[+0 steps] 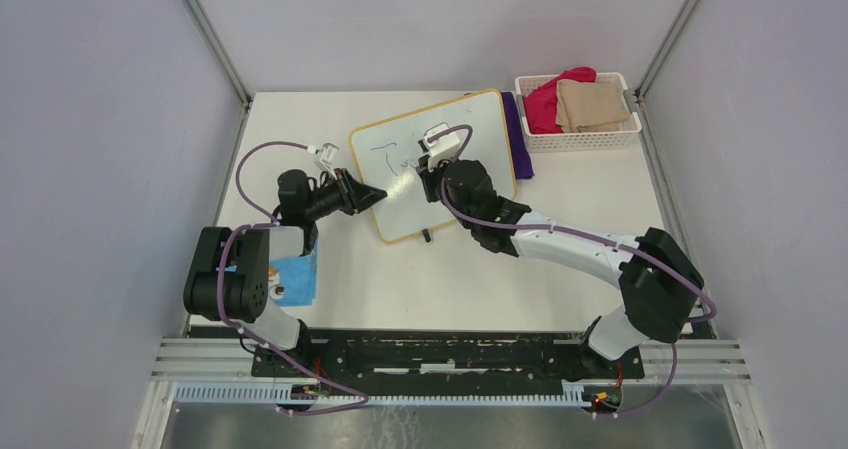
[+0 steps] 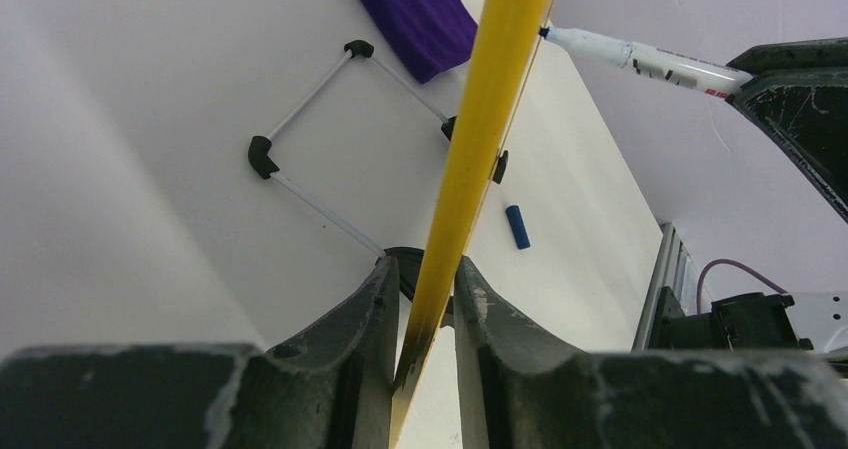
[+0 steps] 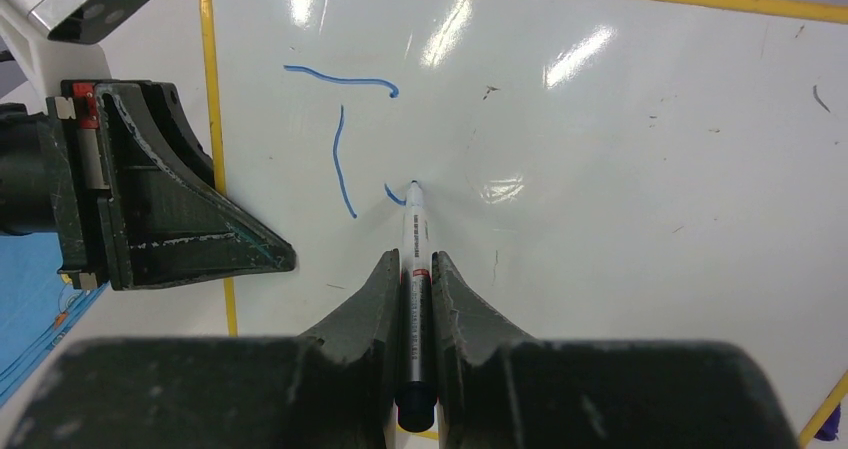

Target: Write a sentence on the whiteboard

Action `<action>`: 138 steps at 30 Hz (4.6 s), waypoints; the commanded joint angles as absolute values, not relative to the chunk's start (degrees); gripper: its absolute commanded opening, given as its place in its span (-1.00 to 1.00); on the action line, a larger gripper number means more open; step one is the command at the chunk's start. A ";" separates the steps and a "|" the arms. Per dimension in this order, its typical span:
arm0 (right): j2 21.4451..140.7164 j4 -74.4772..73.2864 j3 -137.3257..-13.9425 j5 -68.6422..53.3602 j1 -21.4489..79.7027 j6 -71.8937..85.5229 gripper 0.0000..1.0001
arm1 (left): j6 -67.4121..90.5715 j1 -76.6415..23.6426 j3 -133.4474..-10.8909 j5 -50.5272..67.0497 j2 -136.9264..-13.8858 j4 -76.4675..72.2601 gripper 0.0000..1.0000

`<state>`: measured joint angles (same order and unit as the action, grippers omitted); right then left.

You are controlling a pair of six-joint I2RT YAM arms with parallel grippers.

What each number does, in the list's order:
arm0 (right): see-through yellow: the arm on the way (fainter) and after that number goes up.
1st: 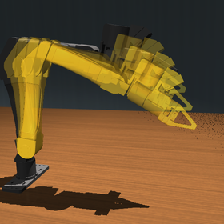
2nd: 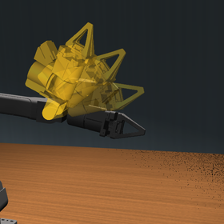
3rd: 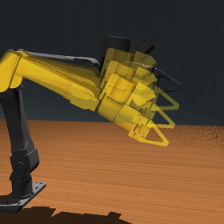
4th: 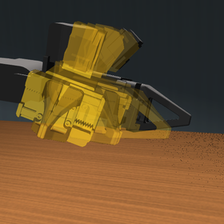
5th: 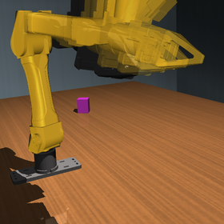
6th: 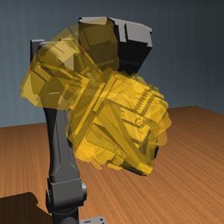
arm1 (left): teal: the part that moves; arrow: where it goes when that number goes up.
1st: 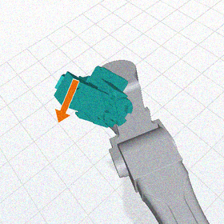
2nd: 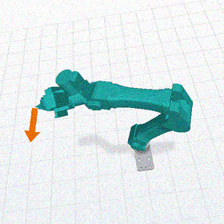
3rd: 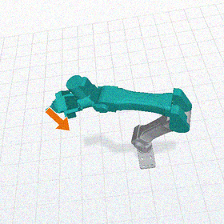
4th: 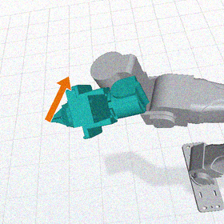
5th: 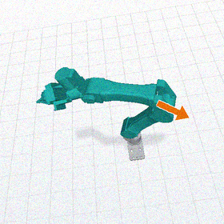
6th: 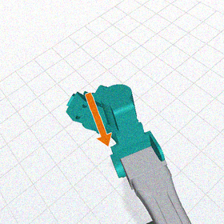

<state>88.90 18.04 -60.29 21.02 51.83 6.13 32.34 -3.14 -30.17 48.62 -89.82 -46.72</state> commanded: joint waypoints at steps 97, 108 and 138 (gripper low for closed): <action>82.57 20.60 -55.44 19.20 48.33 7.33 -1.00 | 25.16 -4.44 -33.00 47.33 -88.60 -39.26 -0.22; 82.35 21.72 -59.99 13.99 49.40 7.48 -1.00 | 24.83 -4.47 -33.21 47.20 -88.81 -38.61 -0.26; 89.39 19.12 -63.39 18.96 48.26 7.44 -1.00 | 23.73 -4.74 -33.65 46.85 -88.63 -37.09 -0.30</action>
